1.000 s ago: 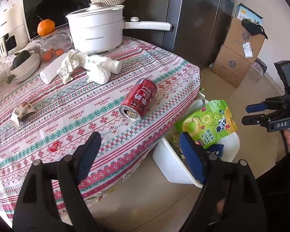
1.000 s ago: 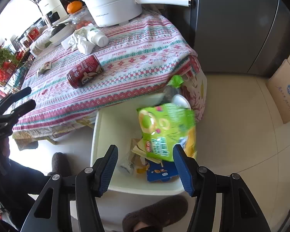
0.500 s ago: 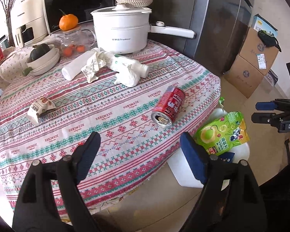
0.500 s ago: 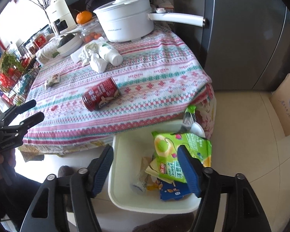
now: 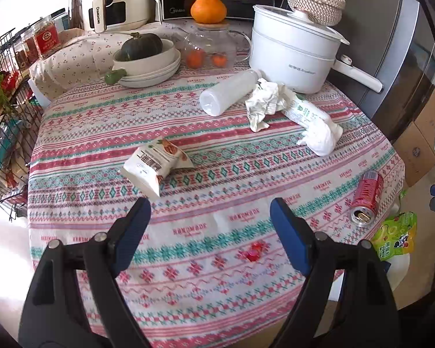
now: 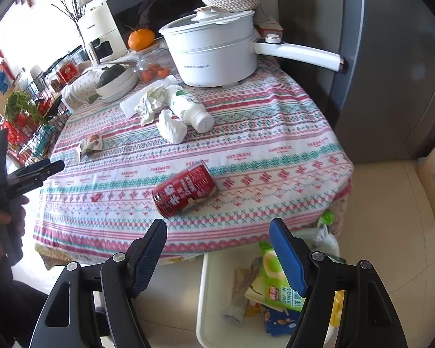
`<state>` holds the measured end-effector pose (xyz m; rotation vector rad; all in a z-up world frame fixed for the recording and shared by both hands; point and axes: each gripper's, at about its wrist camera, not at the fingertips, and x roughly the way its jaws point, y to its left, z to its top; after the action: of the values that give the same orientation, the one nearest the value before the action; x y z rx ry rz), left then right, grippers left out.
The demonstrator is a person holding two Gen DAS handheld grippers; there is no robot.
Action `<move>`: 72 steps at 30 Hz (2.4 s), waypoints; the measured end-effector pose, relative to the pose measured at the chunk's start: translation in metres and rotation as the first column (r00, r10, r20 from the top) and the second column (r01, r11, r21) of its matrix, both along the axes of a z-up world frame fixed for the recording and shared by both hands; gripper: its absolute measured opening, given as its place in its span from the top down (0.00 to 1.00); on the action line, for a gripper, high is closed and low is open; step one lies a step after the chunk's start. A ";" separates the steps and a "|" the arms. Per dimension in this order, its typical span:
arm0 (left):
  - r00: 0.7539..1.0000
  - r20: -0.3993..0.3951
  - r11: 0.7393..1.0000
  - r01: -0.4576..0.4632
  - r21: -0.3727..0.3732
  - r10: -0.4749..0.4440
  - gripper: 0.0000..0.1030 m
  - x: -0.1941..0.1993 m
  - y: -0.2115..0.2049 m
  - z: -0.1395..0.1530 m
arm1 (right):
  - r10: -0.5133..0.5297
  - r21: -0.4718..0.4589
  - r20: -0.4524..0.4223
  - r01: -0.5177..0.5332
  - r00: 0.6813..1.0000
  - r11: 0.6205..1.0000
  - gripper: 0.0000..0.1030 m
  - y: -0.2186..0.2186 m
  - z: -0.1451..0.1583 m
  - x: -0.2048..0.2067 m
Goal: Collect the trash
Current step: 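Grasp the beige pecan snack bag on the cloth with the left tool, then grasp the crumpled white tissue with the right tool, then carry the pecan bag and tissue to the white bin and release both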
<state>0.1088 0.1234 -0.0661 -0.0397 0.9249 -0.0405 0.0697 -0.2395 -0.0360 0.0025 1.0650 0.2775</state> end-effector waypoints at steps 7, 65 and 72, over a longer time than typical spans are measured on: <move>0.997 -0.052 0.999 -0.048 0.026 0.049 0.18 0.036 0.046 -0.044 | 0.007 -0.034 -0.003 -0.007 1.000 0.999 0.27 0.031 -0.010 0.028; 0.996 -0.078 0.998 0.037 0.049 -0.033 0.75 0.027 -0.019 -0.015 | -0.061 -0.017 -0.143 0.059 0.988 0.998 0.68 0.140 -0.099 0.190; 0.999 -0.030 0.999 0.033 0.022 -0.032 0.75 0.019 -0.031 0.003 | -0.033 0.049 -0.072 0.036 0.997 0.998 0.68 0.123 -0.062 0.165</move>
<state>0.1275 0.0929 -0.0632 -0.0041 0.9553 -0.0593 0.2349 -0.1162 -0.0981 0.0767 1.1269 0.2746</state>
